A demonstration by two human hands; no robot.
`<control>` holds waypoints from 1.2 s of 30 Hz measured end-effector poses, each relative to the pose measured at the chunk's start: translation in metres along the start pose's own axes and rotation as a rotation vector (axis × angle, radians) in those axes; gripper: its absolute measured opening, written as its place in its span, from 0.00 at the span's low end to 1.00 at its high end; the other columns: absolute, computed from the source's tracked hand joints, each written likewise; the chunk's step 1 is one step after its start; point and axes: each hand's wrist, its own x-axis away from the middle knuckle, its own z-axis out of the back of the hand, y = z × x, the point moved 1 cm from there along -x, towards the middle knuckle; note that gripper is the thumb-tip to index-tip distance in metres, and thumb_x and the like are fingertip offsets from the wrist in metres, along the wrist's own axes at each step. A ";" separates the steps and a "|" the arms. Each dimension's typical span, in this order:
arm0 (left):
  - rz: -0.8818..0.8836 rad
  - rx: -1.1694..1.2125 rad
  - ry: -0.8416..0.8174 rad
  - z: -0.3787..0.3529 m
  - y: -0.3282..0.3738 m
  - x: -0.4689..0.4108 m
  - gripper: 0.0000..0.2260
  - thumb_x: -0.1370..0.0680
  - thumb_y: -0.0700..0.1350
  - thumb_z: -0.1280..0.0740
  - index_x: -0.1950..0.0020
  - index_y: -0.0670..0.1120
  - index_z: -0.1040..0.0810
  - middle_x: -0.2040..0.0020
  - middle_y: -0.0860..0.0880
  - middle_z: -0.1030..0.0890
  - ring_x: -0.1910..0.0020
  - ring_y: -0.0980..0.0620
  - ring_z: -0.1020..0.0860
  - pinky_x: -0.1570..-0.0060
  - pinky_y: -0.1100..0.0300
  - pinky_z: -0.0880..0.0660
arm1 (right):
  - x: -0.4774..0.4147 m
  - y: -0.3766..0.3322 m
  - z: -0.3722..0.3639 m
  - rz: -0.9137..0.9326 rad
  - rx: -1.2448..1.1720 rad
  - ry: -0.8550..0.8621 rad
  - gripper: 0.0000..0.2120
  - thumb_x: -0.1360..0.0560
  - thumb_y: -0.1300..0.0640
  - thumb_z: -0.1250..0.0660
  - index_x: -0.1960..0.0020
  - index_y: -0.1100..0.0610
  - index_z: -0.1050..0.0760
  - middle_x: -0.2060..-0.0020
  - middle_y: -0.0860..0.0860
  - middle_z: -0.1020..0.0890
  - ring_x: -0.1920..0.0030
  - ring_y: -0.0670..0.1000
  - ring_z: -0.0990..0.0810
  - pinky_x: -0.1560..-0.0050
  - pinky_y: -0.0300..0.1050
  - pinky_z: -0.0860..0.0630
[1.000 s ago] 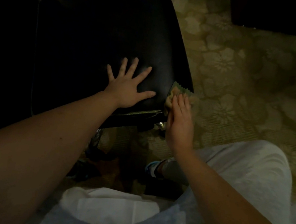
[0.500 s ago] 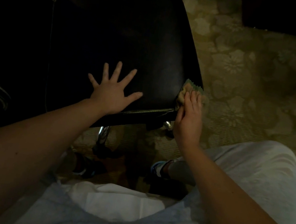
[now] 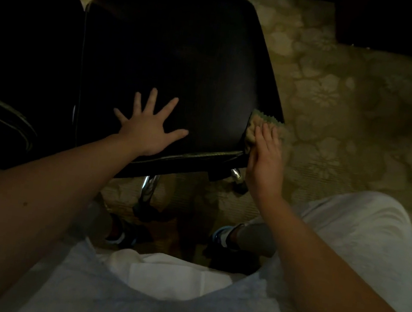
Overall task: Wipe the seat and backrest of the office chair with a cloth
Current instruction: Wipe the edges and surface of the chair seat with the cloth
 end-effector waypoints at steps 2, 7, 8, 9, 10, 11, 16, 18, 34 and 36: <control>0.009 0.007 -0.052 0.000 -0.001 -0.001 0.39 0.23 0.74 0.47 0.19 0.65 0.62 0.18 0.49 0.68 0.19 0.39 0.66 0.27 0.25 0.59 | 0.004 -0.006 -0.004 0.041 0.025 -0.015 0.25 0.20 0.57 0.44 0.25 0.61 0.36 0.25 0.58 0.35 0.23 0.59 0.43 0.23 0.58 0.47; -0.006 0.023 -0.085 -0.002 -0.001 -0.004 0.39 0.23 0.74 0.48 0.19 0.65 0.64 0.18 0.48 0.70 0.20 0.39 0.69 0.28 0.24 0.61 | 0.004 -0.001 -0.004 0.202 0.083 -0.072 0.24 0.22 0.60 0.39 0.26 0.62 0.33 0.26 0.58 0.33 0.24 0.60 0.41 0.24 0.60 0.45; -0.007 0.027 -0.086 -0.002 -0.001 -0.004 0.39 0.23 0.74 0.48 0.20 0.65 0.64 0.18 0.49 0.70 0.20 0.39 0.69 0.28 0.24 0.61 | 0.001 0.003 -0.002 0.218 0.093 -0.078 0.26 0.23 0.59 0.38 0.26 0.61 0.33 0.26 0.58 0.33 0.24 0.60 0.40 0.24 0.60 0.44; -0.008 0.031 -0.089 -0.001 -0.001 -0.003 0.39 0.23 0.74 0.48 0.20 0.65 0.64 0.18 0.49 0.70 0.20 0.39 0.69 0.28 0.24 0.61 | -0.002 0.007 0.000 0.218 0.088 -0.069 0.26 0.24 0.59 0.38 0.27 0.61 0.32 0.27 0.57 0.32 0.24 0.60 0.39 0.25 0.61 0.43; -0.009 0.036 -0.093 -0.001 -0.001 -0.003 0.39 0.23 0.74 0.48 0.20 0.65 0.64 0.18 0.49 0.70 0.20 0.39 0.69 0.29 0.24 0.61 | -0.005 0.009 0.001 0.192 0.066 -0.047 0.24 0.22 0.59 0.39 0.27 0.60 0.32 0.27 0.57 0.31 0.24 0.60 0.39 0.25 0.61 0.42; -0.011 0.040 -0.096 -0.001 0.000 -0.003 0.39 0.23 0.74 0.48 0.20 0.65 0.64 0.18 0.49 0.70 0.20 0.39 0.69 0.29 0.24 0.61 | -0.006 0.010 0.002 0.139 0.028 -0.020 0.22 0.21 0.60 0.40 0.27 0.59 0.32 0.27 0.56 0.31 0.24 0.60 0.40 0.25 0.61 0.42; -0.006 0.043 -0.090 -0.003 0.002 -0.004 0.39 0.23 0.74 0.48 0.20 0.65 0.65 0.19 0.48 0.70 0.21 0.39 0.69 0.29 0.24 0.61 | -0.008 0.006 -0.003 -0.148 -0.194 0.096 0.22 0.19 0.59 0.42 0.25 0.57 0.34 0.26 0.53 0.33 0.22 0.58 0.45 0.24 0.59 0.44; -0.012 0.041 -0.076 -0.005 0.002 -0.003 0.39 0.23 0.74 0.49 0.20 0.64 0.65 0.19 0.48 0.70 0.21 0.39 0.70 0.29 0.24 0.62 | -0.006 0.001 -0.008 -0.183 -0.183 0.114 0.22 0.19 0.59 0.43 0.25 0.57 0.34 0.25 0.53 0.34 0.22 0.58 0.46 0.24 0.59 0.45; -0.050 0.033 -0.006 -0.015 -0.003 -0.006 0.39 0.24 0.75 0.51 0.19 0.63 0.65 0.18 0.47 0.70 0.21 0.38 0.69 0.30 0.23 0.63 | -0.002 -0.006 -0.011 0.003 -0.047 -0.009 0.23 0.20 0.59 0.42 0.25 0.57 0.35 0.24 0.54 0.36 0.22 0.58 0.47 0.22 0.57 0.52; -0.048 0.026 0.005 -0.016 -0.003 -0.007 0.39 0.23 0.75 0.52 0.19 0.63 0.65 0.18 0.47 0.69 0.21 0.38 0.69 0.30 0.23 0.62 | 0.006 -0.020 -0.020 0.116 0.002 -0.046 0.22 0.19 0.58 0.41 0.25 0.57 0.34 0.25 0.54 0.35 0.22 0.58 0.46 0.23 0.57 0.53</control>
